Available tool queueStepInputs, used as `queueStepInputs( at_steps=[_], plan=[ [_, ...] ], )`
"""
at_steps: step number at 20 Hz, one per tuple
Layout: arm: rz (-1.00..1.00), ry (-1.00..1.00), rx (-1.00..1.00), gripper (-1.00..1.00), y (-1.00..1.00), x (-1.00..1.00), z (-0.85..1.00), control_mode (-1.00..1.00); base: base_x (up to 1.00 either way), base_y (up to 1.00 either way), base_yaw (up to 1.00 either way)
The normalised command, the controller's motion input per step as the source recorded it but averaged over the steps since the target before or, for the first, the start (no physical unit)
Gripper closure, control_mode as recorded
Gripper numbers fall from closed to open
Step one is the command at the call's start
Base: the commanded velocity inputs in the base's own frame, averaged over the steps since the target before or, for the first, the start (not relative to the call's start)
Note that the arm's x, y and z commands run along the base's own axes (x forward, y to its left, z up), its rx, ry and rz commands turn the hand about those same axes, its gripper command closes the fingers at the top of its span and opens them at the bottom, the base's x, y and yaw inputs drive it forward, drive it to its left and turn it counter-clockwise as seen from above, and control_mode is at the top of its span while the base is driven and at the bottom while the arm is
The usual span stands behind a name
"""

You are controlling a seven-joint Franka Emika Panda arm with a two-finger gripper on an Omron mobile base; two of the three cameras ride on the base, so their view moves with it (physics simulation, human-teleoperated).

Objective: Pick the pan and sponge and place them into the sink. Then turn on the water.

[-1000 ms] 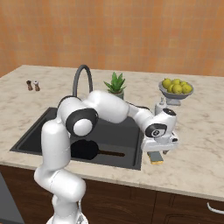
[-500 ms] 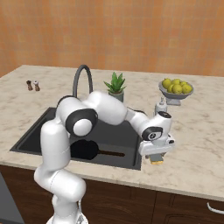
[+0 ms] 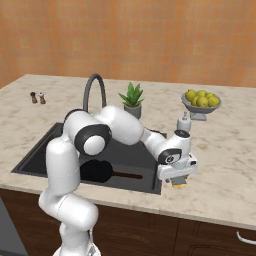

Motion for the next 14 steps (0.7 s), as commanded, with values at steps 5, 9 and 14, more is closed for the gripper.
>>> queueStepInputs(
  at_steps=[5, 9, 14],
  plan=[
    [0.00, -0.01, -0.01, -1.00, -0.18, 0.22, -0.09, -1.00, 0.00, 0.00, 0.00],
    [0.00, -0.05, 0.00, -1.00, -0.05, 0.00, -0.01, -1.00, 0.00, 0.00, 0.00],
    [0.00, 0.00, 0.02, 1.00, -0.03, 0.00, -0.23, -1.00, 0.00, 0.00, 0.00]
  ],
)
